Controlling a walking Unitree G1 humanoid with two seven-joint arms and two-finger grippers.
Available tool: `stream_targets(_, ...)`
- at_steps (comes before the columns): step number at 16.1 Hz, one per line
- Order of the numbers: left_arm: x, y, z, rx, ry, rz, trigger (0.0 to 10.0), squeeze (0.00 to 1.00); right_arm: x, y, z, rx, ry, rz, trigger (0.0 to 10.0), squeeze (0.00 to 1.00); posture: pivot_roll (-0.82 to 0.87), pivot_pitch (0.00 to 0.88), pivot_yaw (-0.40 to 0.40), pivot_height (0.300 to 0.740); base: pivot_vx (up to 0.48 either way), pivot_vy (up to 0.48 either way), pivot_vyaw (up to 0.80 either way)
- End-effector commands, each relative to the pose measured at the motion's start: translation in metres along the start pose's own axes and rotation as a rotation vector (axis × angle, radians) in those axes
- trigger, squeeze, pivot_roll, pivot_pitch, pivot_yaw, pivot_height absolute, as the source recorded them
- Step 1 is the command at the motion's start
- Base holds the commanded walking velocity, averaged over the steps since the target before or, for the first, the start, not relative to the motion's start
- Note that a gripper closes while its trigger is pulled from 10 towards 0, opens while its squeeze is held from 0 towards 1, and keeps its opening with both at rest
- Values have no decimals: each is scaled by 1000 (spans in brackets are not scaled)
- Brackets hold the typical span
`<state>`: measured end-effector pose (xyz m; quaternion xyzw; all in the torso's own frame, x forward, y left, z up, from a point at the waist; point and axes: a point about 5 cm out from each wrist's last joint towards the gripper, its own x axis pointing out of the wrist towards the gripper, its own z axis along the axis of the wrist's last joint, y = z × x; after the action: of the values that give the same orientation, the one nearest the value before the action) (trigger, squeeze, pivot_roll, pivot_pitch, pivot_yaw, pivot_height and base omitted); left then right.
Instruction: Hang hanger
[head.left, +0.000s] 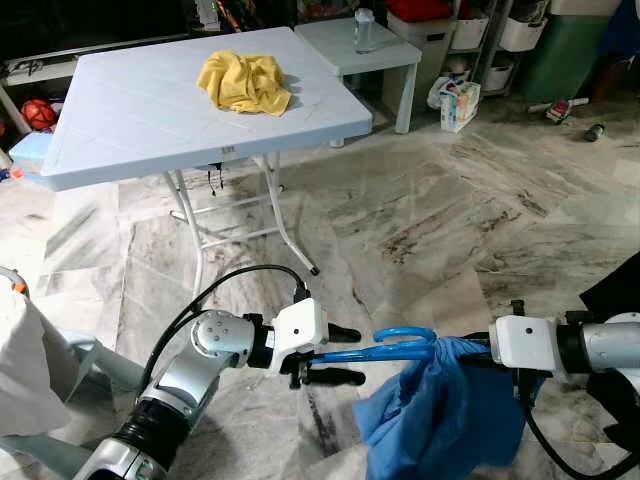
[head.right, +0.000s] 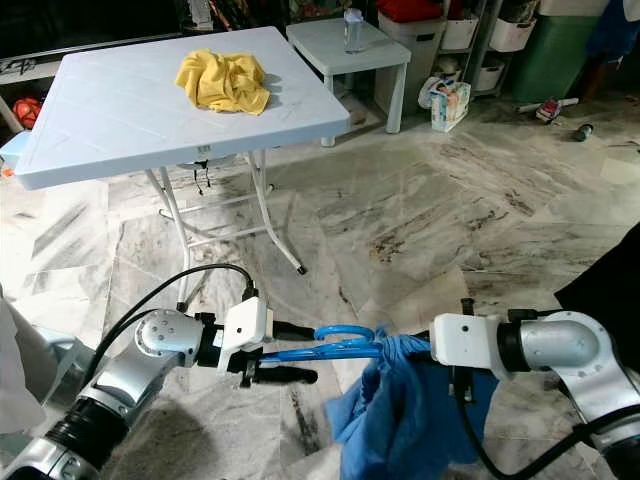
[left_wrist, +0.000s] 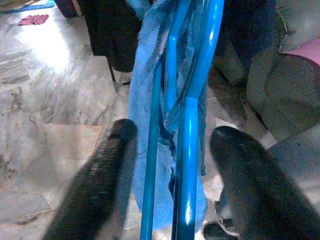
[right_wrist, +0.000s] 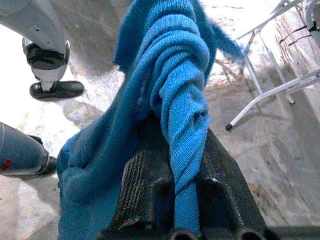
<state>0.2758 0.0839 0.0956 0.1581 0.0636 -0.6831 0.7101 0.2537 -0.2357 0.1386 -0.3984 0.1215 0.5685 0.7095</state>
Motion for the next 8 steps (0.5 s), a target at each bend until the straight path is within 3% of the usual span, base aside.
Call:
stream_targets(1, 0, 2, -2, 14, 32, -7, 10000, 1000, -5, -12, 10, -50, -48, -61, 10000, 0, -123, 44, 20, 740, 0, 0, 0)
stream_targets(2, 0, 4, -2, 20, 36, -9, 10000, 1000, -4, -12, 10, -52, -48, -62, 10000, 0, -122, 43, 19, 740, 0, 0, 0)
stream_targets(3, 0, 5, -1, 28, 37, -17, 10000, 337, -4, -12, 10, -54, -49, -62, 10000, 0, -123, 43, 19, 740, 0, 0, 0)
stream_targets(4, 4, 3, -2, 17, 46, -52, 4275, 0, -4, -14, 11, -55, -50, -68, 10000, 0, -124, 42, 20, 740, 0, 0, 0)
stream_targets(5, 7, 1, -4, 24, 55, -77, 1020, 0, -3, -14, 11, -58, -49, -73, 10000, 0, -128, 43, 21, 740, 0, 0, 0)
stream_targets(6, 8, 0, -4, 14, 53, -93, 0, 0, -3, -15, 11, -60, -50, -75, 10000, 0, -129, 43, 22, 740, 0, 0, 0)
stream_targets(8, 11, 1, -3, 22, 57, -101, 0, 0, -3, -15, 11, -61, -49, -79, 10000, 0, -130, 43, 23, 740, 0, 0, 0)
